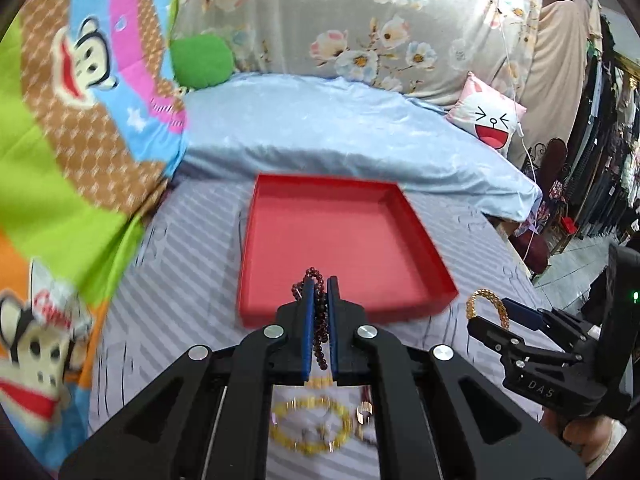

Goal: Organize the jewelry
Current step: 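Carry the garnet bracelet and gold cuff over the red tray with both grippers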

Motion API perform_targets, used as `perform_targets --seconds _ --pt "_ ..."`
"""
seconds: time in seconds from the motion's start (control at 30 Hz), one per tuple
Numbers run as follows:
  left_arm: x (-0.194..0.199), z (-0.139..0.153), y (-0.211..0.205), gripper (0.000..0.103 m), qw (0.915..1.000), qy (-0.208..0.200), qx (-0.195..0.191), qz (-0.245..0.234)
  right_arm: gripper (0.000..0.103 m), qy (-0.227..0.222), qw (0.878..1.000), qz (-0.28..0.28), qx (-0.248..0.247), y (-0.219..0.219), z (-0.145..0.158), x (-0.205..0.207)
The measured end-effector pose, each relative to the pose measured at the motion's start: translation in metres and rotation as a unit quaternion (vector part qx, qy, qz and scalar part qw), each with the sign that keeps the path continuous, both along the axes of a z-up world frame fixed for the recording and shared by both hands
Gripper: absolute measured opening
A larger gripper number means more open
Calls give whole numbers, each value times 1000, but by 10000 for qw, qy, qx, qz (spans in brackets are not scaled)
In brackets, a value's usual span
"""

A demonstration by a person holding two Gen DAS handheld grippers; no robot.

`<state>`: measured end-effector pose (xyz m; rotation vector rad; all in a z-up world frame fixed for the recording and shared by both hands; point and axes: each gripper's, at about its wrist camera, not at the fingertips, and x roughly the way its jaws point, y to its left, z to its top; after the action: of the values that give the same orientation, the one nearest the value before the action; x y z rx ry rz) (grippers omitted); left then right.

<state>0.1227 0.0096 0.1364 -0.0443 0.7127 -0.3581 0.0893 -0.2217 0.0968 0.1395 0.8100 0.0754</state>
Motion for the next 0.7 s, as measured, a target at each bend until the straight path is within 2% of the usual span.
perform_targets --seconds 0.13,0.27,0.5,0.7 --pt "46 13 -17 6 9999 -94 -13 -132 57 -4 10000 65 -2 -7 8 48" --pt "93 11 -27 6 9997 -43 -108 -197 57 123 9999 119 -25 -9 9 108" --pt "172 -22 -45 6 9978 475 -291 -370 57 597 9977 306 -6 -2 -11 189" --pt "219 -53 -52 6 9956 884 -105 -290 57 1000 9941 389 -132 6 -33 235"
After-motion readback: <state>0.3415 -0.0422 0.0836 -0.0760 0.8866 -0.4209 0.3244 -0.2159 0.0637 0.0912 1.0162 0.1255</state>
